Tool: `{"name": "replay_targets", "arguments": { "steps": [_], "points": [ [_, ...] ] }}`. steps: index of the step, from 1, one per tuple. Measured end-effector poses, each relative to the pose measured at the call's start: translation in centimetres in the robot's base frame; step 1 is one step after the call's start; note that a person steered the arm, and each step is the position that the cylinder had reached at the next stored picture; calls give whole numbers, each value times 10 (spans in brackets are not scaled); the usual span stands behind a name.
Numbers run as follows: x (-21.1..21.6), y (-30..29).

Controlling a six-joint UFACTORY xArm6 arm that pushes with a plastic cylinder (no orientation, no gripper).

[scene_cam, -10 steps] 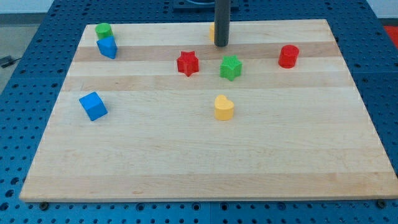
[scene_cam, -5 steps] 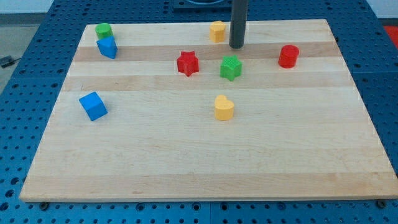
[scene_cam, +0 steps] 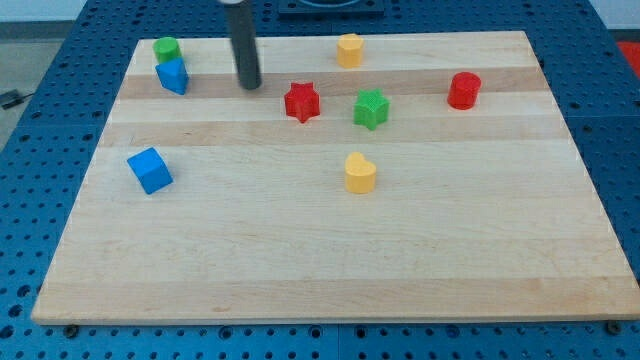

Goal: Push the red star to the top right

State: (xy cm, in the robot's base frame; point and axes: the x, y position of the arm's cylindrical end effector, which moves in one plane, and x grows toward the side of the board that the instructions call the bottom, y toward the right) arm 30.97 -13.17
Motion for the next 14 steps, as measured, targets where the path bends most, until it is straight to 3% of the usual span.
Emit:
{"name": "replay_targets", "arguments": {
  "steps": [1,2,6,8,12,14],
  "points": [
    [45,-5],
    [58,6],
    [-6,152],
    [-8,126],
    [-26,233],
    [-28,198]
  ]
}}
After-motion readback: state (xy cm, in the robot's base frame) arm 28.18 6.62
